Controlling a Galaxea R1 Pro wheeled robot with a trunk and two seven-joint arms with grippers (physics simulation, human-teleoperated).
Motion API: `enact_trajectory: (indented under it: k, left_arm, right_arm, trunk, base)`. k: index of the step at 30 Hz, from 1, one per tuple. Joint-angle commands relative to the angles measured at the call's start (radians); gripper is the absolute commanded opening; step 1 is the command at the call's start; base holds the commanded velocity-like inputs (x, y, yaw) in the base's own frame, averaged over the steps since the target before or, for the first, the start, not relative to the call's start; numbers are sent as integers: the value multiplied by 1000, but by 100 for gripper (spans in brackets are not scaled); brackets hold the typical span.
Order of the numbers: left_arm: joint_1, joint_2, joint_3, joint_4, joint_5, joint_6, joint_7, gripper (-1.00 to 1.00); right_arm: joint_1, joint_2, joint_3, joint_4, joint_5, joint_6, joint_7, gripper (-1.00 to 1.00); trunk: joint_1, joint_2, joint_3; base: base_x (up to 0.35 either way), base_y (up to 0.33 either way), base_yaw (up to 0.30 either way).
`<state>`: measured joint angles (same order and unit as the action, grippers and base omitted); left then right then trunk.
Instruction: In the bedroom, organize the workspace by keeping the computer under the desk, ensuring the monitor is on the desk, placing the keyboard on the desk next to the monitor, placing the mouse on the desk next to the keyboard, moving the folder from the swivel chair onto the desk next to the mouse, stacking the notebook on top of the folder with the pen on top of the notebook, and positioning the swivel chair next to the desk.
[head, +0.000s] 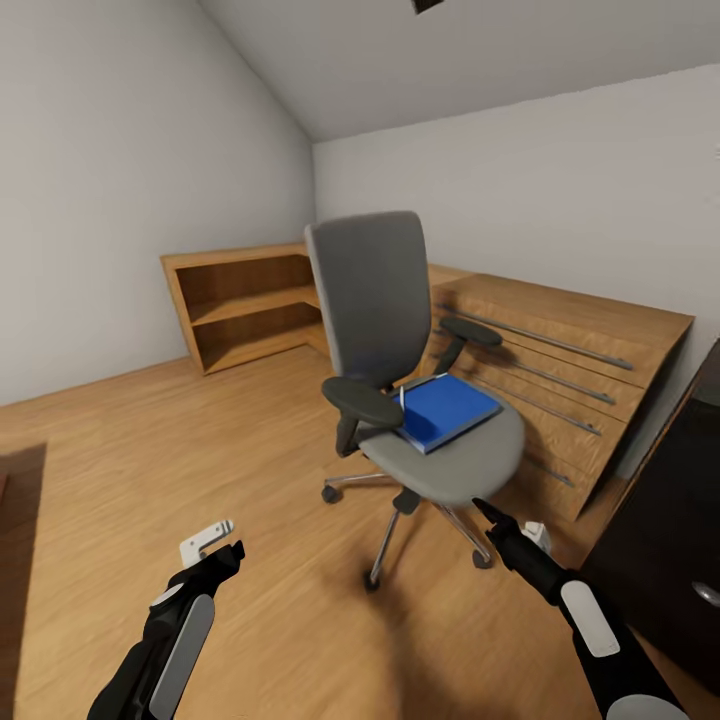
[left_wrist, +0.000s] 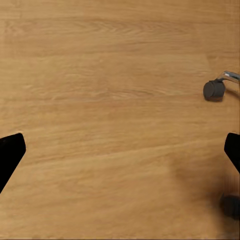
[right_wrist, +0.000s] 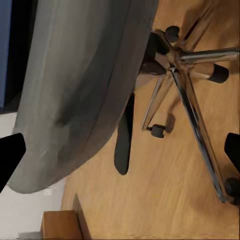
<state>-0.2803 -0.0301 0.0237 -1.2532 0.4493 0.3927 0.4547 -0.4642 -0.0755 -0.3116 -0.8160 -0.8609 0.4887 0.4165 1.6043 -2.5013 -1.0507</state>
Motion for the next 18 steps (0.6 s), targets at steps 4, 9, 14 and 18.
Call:
enact_trajectory:
  k: [4,9,14,18]
  left_arm:
    - [0,-1,1,-2,9,3,5,100]
    - [0,-1,1,0,9,3,5,100]
    - [0,-1,2,-1,9,3,4,100]
    - [0,-2,0,9,12,4,5,100]
  right_arm:
    - [-1,0,-2,0,-2,2,-2,100]
    - [-1,0,-1,0,1,-24,-2,100]
    - [-1,0,4,1,4,-35,-11,100]
    - [-1,1,9,1,7,-73,-102,100]
  trunk:
    - [-1,0,-1]
    - [-1,0,-1]
    - [-1,0,3]
    - [-3,1,18]
  base:
    - [-336,0,0]
    - [-320,0,0]
    - [-76,0,0]
    - [-6,0,0]
